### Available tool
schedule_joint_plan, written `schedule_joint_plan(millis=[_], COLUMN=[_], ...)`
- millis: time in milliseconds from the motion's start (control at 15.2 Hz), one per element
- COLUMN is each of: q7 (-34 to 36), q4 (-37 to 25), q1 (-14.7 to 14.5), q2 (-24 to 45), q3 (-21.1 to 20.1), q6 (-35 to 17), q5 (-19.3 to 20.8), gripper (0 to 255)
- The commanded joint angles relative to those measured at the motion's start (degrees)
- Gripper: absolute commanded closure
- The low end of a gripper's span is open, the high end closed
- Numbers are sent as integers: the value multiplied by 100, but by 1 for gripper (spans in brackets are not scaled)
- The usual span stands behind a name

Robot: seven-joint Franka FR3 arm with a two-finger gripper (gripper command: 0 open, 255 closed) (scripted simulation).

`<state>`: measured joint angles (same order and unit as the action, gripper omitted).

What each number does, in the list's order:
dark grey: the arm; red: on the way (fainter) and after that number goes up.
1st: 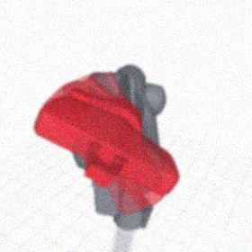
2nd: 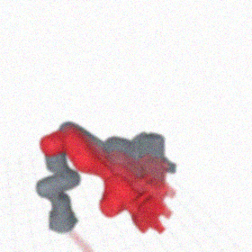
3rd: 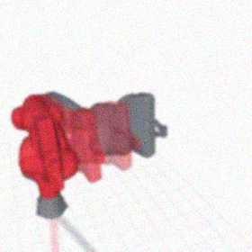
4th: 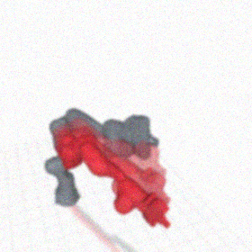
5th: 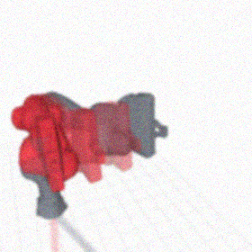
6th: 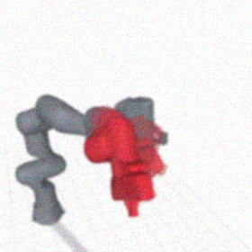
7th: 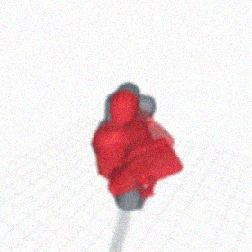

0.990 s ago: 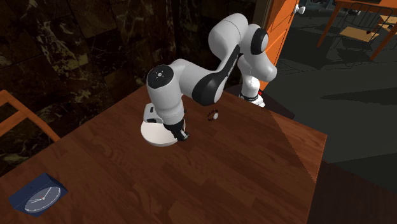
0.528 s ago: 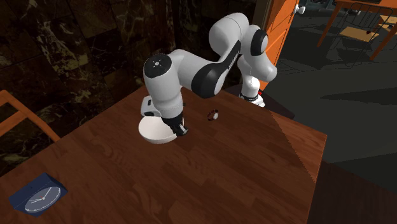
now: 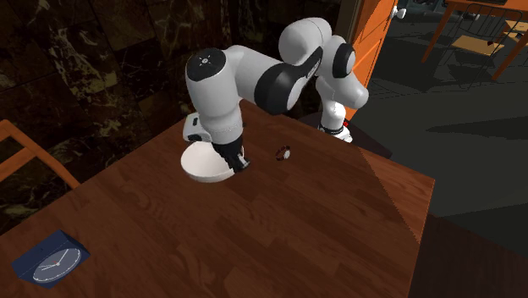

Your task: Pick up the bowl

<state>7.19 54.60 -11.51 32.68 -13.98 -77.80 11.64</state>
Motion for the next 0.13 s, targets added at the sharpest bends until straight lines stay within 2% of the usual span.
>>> schedule_joint_plan(millis=[0,66], q7=[-13,-13], q4=[-139,-142], q1=[-16,-16], q2=[38,40], q3=[5,5], q6=[101,102], q5=[9,10], gripper=[255,255])
